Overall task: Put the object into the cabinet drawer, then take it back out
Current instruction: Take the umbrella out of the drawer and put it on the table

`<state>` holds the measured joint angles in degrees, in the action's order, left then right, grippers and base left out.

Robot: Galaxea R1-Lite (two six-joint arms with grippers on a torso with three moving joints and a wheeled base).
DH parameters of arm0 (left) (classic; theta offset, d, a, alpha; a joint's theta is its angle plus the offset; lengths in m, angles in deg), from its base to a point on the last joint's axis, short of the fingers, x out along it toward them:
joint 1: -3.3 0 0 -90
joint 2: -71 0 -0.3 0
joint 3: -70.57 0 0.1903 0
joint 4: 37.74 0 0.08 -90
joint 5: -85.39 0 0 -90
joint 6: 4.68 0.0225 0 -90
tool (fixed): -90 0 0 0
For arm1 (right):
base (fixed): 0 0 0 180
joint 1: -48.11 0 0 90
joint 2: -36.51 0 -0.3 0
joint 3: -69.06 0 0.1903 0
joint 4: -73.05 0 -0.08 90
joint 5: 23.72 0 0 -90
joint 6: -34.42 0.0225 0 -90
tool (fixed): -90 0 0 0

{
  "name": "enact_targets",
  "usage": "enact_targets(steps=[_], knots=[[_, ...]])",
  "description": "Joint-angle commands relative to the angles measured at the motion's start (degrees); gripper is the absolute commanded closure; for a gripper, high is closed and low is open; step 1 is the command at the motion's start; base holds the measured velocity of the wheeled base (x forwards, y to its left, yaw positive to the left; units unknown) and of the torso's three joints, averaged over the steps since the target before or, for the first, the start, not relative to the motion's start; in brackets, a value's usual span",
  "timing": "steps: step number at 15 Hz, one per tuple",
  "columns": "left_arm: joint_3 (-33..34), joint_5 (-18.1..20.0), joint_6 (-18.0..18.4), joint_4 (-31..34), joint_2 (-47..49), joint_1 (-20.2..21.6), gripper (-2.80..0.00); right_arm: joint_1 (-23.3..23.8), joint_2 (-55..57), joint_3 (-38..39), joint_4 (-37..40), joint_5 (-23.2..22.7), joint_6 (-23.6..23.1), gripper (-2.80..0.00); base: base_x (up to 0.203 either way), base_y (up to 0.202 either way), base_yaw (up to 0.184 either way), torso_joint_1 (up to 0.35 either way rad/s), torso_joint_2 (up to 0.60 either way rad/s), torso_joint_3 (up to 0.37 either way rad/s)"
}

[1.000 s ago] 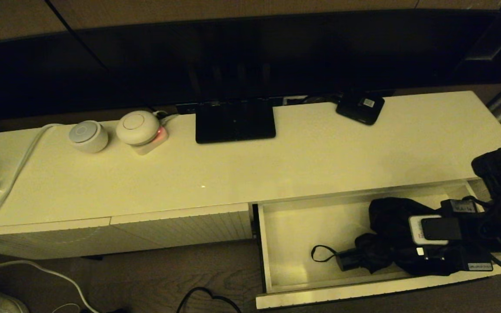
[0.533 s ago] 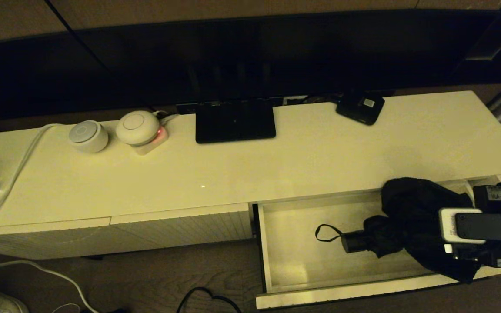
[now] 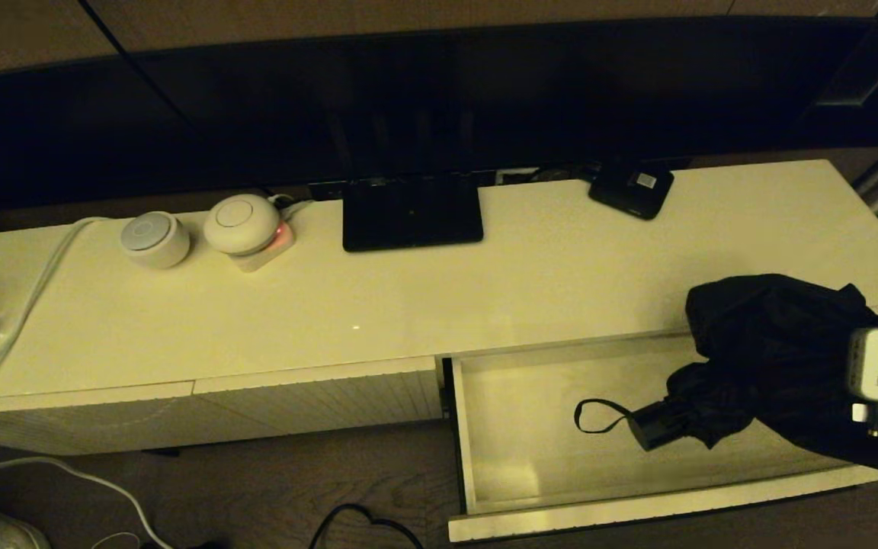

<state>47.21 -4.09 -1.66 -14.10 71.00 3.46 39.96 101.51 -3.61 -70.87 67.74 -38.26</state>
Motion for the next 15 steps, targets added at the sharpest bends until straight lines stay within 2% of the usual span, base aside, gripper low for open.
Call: enact_targets(steps=[1,5,9,13,15], knots=[[0.2,0.0,0.1,0.0,0.0,0.0,0.00,0.1,-0.6,-1.6,-0.2,0.2,2.0,0.00,0.000,0.000,0.000,0.000,0.00,0.000],[0.2,0.0,0.1,0.0,0.0,0.0,0.00,0.2,1.9,-5.0,-0.8,0.2,4.2,0.00,0.000,0.000,0.000,0.000,0.00,0.000],[0.2,0.0,0.1,0.0,0.0,0.0,0.00,0.4,7.1,-6.3,-7.3,0.4,8.8,0.00,0.000,0.000,0.000,0.000,0.00,0.000],[0.2,0.0,0.1,0.0,0.0,0.0,0.00,0.8,12.2,-8.4,-8.5,0.4,9.2,0.00,0.000,0.000,0.000,0.000,0.00,0.000],[0.2,0.0,0.1,0.0,0.0,0.0,0.00,0.9,14.1,-8.0,-12.1,1.8,9.3,0.00,0.000,0.000,0.000,0.000,0.00,0.000]])
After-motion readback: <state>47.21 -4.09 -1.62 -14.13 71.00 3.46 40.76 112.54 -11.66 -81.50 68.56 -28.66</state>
